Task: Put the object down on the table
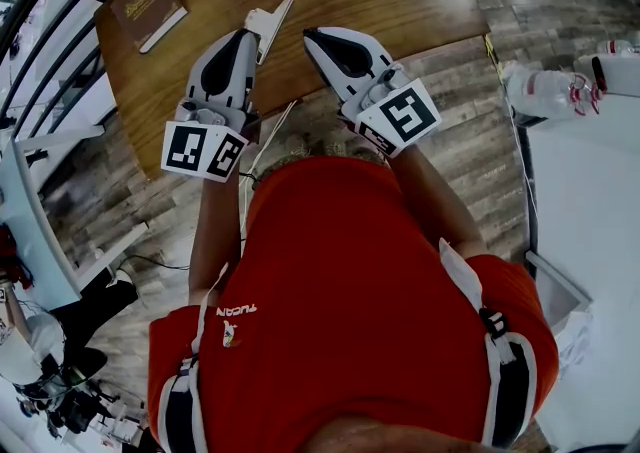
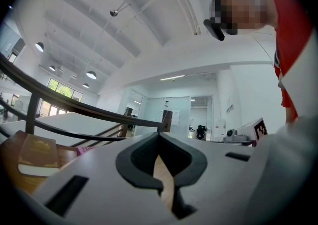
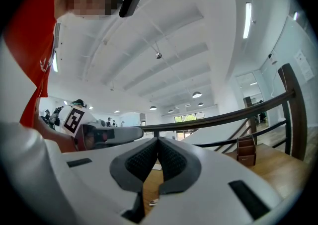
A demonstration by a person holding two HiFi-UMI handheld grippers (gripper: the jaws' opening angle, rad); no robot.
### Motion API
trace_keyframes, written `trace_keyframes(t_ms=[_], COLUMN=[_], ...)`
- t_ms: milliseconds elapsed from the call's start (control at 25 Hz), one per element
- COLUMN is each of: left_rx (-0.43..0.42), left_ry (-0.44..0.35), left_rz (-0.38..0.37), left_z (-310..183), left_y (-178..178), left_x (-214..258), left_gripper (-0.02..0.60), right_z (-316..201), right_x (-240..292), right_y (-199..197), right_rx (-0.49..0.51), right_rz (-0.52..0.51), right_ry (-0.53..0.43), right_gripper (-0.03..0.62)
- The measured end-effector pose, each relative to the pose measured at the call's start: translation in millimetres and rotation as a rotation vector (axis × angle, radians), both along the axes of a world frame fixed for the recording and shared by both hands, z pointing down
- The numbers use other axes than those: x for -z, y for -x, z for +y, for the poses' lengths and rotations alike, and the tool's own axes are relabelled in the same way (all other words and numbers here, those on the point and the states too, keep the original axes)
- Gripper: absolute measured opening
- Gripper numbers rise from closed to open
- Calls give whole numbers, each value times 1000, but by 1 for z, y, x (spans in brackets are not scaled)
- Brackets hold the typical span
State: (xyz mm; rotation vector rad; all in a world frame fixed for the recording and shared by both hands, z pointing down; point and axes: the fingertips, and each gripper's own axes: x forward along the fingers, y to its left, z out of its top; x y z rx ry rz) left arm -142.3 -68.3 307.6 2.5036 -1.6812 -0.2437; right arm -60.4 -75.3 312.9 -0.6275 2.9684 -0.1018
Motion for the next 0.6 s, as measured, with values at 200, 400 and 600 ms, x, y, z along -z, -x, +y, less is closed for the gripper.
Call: trace_keyframes(t_ms=[200, 400, 600], left_rx=[2, 2, -1], left_ry=[8, 10, 19], left_rz=[9, 15, 21], left_z=[0, 2, 3], left_y=[4, 6, 9], left_x=[-4, -4, -6], left_gripper=[9, 9, 9], right_z=[0, 2, 3], right_x=[-2, -2, 0], right_y=[2, 4, 6], right_rx=[0, 5, 3], right_rz=[1, 3, 4], right_ry=[2, 4, 3], right_gripper=[25, 25, 25])
